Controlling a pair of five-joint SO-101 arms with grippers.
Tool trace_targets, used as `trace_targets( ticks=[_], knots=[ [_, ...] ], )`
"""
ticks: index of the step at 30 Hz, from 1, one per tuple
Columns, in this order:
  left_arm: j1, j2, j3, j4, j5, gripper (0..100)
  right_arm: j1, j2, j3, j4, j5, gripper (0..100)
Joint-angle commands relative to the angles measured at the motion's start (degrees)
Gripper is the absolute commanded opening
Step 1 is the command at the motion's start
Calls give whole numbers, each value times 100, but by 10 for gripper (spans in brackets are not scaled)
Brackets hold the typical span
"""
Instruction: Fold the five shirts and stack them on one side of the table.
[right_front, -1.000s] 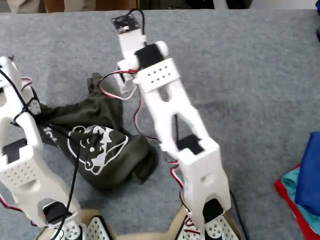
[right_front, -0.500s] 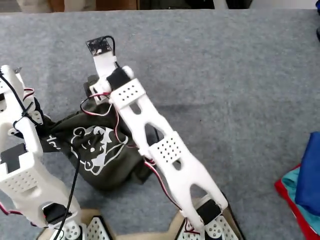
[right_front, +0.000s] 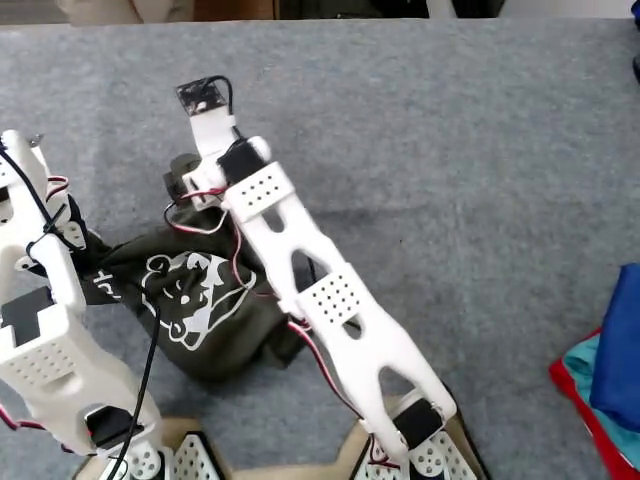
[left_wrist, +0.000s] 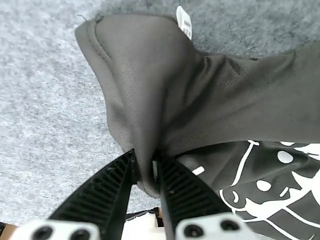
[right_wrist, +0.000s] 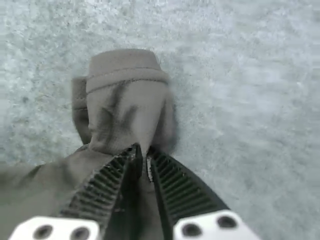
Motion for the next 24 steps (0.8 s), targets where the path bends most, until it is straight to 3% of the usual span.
trace_targets(
  ticks=[1, 13, 17, 24],
  knots=[
    [-53, -356, -176, 62, -202, 19, 497, -813, -374, 229, -53, 5],
    [-237, -365, -2611, 62, -545, 19, 1701, -3143, -338, 299, -18, 5],
    [-237, -576, -3525, 62, -545, 19, 1684, -3697, -321, 747, -9, 5],
    [-185, -1543, -3930, 62, -563, 19, 1297, -3556, -22, 1424, -9, 23]
  ],
)
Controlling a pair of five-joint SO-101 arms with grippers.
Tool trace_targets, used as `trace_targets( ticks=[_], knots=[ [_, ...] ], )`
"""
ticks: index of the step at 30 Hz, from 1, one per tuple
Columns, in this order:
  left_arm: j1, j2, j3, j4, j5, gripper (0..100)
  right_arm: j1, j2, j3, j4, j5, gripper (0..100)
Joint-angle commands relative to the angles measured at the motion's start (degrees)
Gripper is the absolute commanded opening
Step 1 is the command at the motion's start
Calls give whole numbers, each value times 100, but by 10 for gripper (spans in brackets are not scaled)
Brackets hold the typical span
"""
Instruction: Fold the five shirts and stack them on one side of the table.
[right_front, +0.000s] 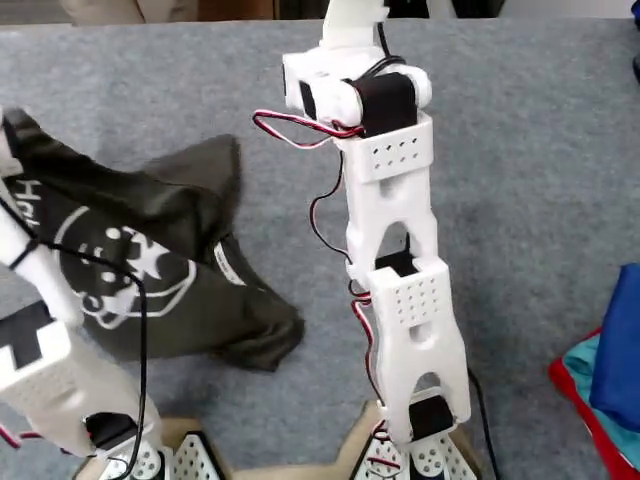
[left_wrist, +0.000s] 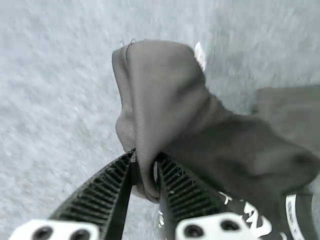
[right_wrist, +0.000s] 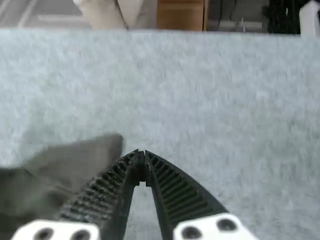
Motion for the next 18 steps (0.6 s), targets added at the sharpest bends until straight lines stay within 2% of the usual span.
trace_targets(
  ticks=[1, 6, 11, 18],
  knots=[
    [-26, -769, -325, 62, -123, 19, -321, -198, 207, 62, -9, 41],
    [-62, -1253, 176, 62, -703, 19, -884, 338, 980, -484, -70, 150],
    [-97, -1437, 967, 62, -1037, 19, -1543, 963, 1270, -1196, -316, 122],
    [-440, -1429, 1855, 62, -1380, 19, -2325, 1824, 1244, -1248, -360, 122]
  ],
)
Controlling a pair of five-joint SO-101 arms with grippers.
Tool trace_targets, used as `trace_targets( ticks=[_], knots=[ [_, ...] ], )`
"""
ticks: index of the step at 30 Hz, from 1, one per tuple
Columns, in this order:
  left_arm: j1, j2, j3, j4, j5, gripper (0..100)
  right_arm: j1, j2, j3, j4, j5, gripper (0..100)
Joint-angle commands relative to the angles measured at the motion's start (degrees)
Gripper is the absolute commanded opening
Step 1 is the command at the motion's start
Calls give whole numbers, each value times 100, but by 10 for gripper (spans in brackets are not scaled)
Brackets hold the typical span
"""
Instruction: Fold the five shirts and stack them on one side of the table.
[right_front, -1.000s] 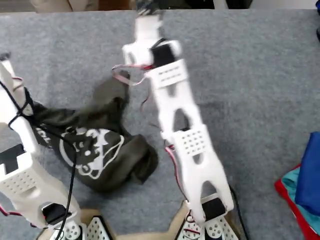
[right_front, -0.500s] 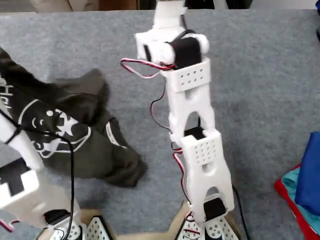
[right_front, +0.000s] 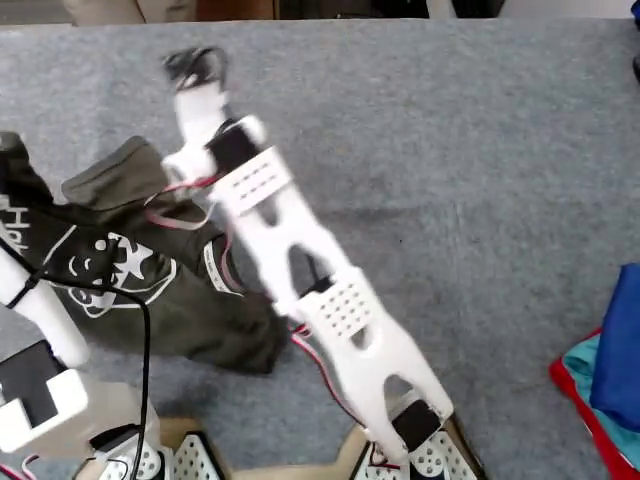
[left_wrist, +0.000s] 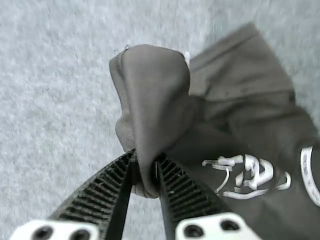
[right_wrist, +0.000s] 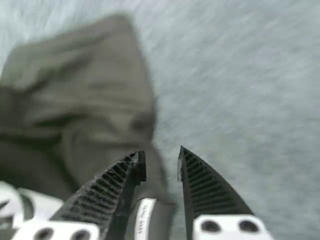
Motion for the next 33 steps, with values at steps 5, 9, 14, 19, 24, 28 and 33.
trace_targets(
  ticks=[5, 9, 14, 19, 24, 28, 33],
  knots=[
    [-273, -233, 431, 62, -97, 19, -505, 462, -13, -114, -404, 123],
    [-281, -233, 527, 62, -97, 19, -611, 664, 4, -105, -413, 124],
    [-281, -233, 554, 62, -88, 19, -549, 875, -22, -114, -404, 140],
    [-281, -224, 554, 62, -88, 19, -303, 892, -22, -105, -378, 279],
    [-246, -224, 563, 62, -88, 19, -303, 971, 13, -149, -360, 251],
    [-237, -224, 563, 62, -88, 19, -303, 1244, -13, -149, -360, 180],
    [-255, -224, 563, 62, -88, 19, -277, 1455, -189, -141, -360, 2]
  ],
)
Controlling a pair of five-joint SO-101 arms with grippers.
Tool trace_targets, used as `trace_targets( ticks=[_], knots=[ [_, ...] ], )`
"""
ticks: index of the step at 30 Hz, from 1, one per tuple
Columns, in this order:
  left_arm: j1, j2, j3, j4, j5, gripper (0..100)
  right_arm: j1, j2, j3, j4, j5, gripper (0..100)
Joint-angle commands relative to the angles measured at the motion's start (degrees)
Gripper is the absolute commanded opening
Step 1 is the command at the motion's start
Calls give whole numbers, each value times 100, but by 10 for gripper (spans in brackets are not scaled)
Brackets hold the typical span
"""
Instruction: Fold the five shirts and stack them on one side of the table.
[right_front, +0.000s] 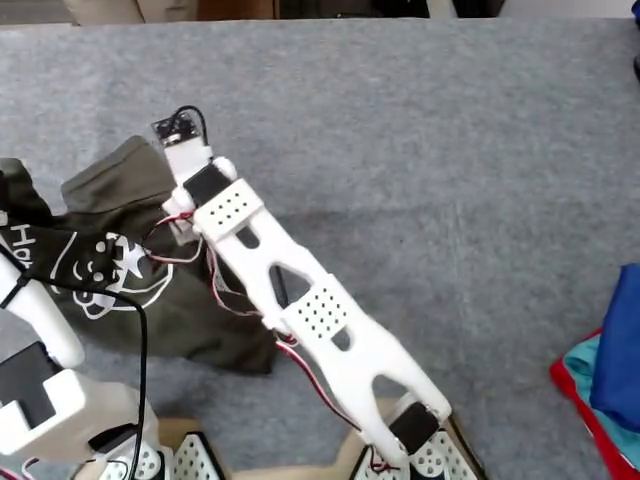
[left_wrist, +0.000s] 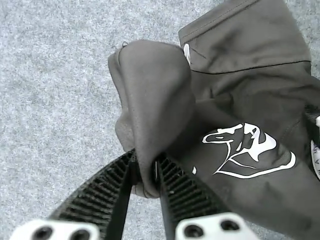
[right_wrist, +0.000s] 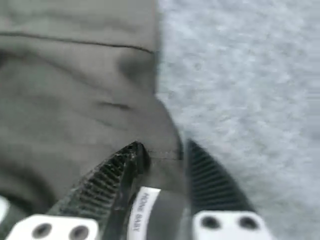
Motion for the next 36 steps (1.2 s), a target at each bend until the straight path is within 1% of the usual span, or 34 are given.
trace_targets(
  ticks=[1, 4, 8, 11, 14, 24, 26, 28, 32, 36],
  knots=[
    [-35, -224, 9, 62, -18, 19, -4, 57, -286, -44, -18, 8],
    [-35, -224, 9, 62, -18, 19, 92, 31, -611, 149, -26, 5],
    [-44, -224, 18, 62, -9, 19, 382, 22, -1578, 712, -26, 5],
    [-18, -224, 141, 62, -9, 19, 681, -382, -1534, 1090, 0, 5],
    [-9, -224, 158, 62, -9, 19, 1095, -919, -1543, 1284, 0, 5],
    [-9, -224, 167, 62, -18, 19, 2686, -2695, -1411, 1354, 97, 5],
    [18, -224, 220, 62, -18, 19, 2976, -2985, -1042, 1363, 308, 5],
    [220, -224, 527, 62, -167, 19, 3248, -3327, -330, 1363, 448, 5],
    [791, -224, 1679, 62, -712, 19, 3626, -4180, 1789, 1354, 809, 5],
    [1424, -268, 2716, 62, -747, 19, 3855, -5147, 3591, 1345, 1442, 5]
  ],
)
